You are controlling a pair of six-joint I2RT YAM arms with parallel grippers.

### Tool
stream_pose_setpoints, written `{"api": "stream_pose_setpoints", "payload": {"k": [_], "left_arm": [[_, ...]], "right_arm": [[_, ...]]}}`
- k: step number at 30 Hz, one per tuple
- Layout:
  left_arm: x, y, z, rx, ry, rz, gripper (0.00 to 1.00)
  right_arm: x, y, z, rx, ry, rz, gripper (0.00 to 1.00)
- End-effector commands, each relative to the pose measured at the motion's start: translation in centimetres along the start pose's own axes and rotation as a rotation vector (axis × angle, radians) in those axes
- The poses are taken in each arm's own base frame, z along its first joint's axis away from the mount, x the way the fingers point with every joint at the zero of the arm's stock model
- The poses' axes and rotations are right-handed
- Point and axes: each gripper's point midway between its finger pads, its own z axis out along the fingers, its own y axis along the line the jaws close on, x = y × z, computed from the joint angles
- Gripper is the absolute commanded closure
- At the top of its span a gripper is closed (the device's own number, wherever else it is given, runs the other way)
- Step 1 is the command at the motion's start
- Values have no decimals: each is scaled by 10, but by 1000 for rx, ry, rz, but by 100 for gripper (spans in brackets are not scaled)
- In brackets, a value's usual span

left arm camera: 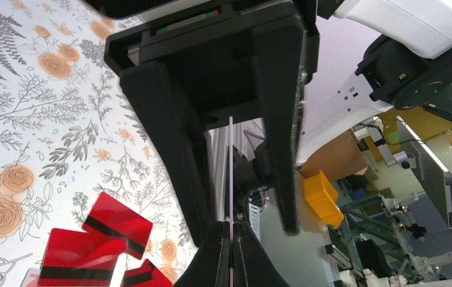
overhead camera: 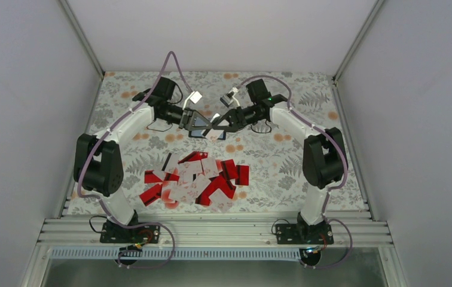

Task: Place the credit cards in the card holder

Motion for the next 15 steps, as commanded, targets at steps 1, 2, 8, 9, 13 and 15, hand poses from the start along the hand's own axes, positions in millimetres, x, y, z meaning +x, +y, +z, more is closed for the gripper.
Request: {"api": "stream_pose_setpoints", "payload": {"k": [1,2,8,9,13,15], "left_arm": [[-11,-11,-3,20,-21,60,98],[-13,-11,-6,12,-27,58,98],[-16,14,-17,-112,-54,14,98],[-16,23,-18,-153,-56,-6,98],[-9,68,-20,-300,-79,-141,98],[-6,90,-22,-372,-104,-226,98]], "right_arm": [[-6,13,9,22,14,-68,55],[-7,10,9,50,8,-67,46],[-26,-25,-15,270,-96,-26,36],[-30,-33,-23,319,-127,-18,36],[-44,-67,-56,520,-243,52,36],[-47,-84,-65,583,-276,90,37]]}}
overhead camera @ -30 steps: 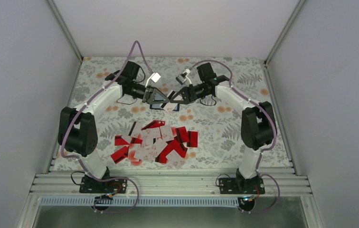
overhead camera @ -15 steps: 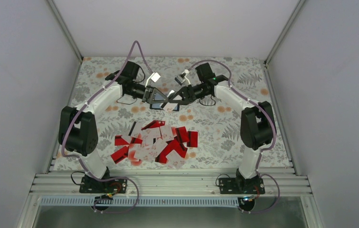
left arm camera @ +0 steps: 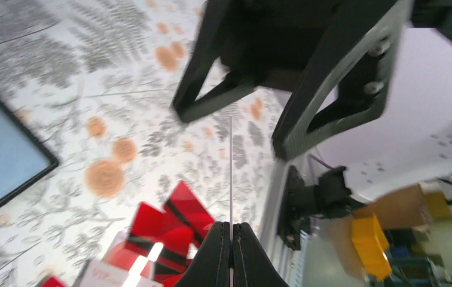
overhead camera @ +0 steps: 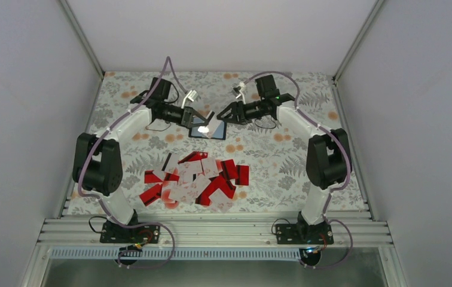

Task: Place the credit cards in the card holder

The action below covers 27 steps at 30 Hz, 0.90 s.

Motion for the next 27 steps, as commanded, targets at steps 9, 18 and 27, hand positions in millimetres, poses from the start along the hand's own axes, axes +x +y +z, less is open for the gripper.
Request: {"api": "stream_pose_setpoints", "payload": {"k": [9,18,27], "left_arm": [[-13,108,4,-392,-98,-290,98],[-12,149,9,-482,-75,-406,98],[-8,171,14,-514,-44,-436,98]], "right_arm": [[-32,-94,-7,326,-143,181,43],[-28,-122,12,289,-97,272,58],[-28,-140,24,270,-67,305,72]]}}
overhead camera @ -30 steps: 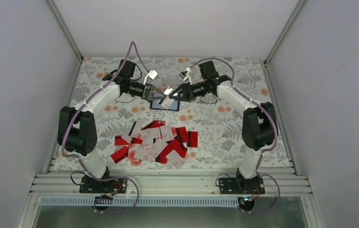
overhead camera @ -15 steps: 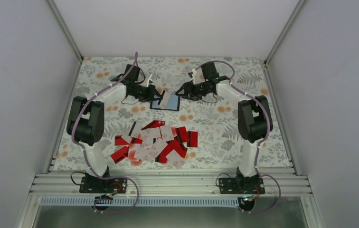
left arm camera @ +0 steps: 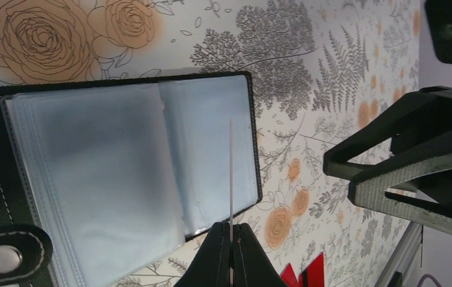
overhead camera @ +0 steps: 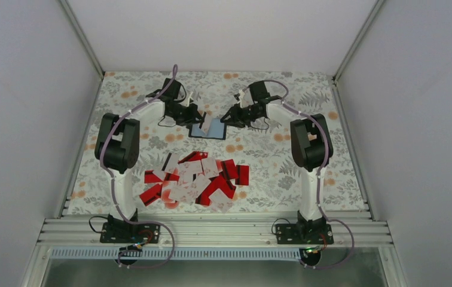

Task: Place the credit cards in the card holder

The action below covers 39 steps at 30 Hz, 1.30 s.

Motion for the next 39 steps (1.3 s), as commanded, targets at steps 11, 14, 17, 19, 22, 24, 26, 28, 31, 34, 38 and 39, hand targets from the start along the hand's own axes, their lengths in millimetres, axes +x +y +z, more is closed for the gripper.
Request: {"api": "stream_pose_setpoints", "payload": {"k": [11,14,17,19,22,24,26,28,31,34,38,39], "left_arm": [[-1,25,15,-77,56,-37,98],[1,29,17,-86,68,-35,98],[3,32,19,-94,76,-41,98],[2,32,19,-93,73,-39,98],[2,31,20,-86,76,-36,97],[3,33,23,-80,82,-38,98],[4,33,26,-70,88,-39,98],[5,34,27,-61,88,-35,98],[5,36,30,-56,89,-30,98],[4,35,33,-41,89,-25,98],[2,35,36,-33,88,-23,98],[2,35,36,-29,86,-22,98]], "right_arm": [[-11,-16,23,-19,43,19,74],[-10,-22,28,-17,53,27,74],[-8,-27,32,-16,65,37,75],[-8,-29,33,-13,68,36,75],[-7,-33,36,-11,75,38,75],[-5,-36,37,-9,81,43,75],[-4,-39,39,-6,87,45,75],[-2,-42,41,-4,93,48,76],[0,-47,42,0,100,54,76],[1,-51,43,2,105,58,76],[4,-55,43,5,109,63,76],[4,-57,43,6,111,67,77]]}}
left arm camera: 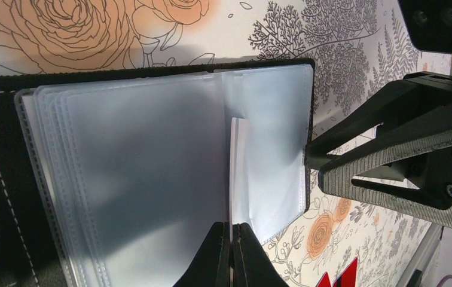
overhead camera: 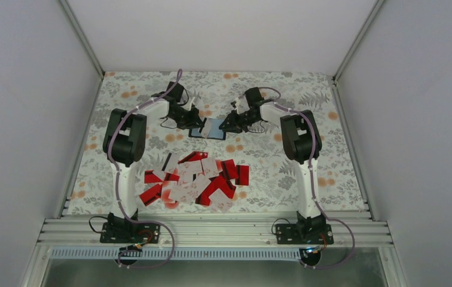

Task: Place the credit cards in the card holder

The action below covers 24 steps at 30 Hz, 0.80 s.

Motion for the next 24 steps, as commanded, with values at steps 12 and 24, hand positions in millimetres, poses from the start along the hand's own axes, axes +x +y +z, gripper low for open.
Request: {"api": "stream_pose_setpoints", "payload": {"k": [12,24], "left_arm": [[-11,0,13,58,-12,4,98],[-21,-4,19,91,-44,-32,98]], "right_arm": [[10,-20,3,16,31,28,77],[16,-23,4,13,42,39,78]]}}
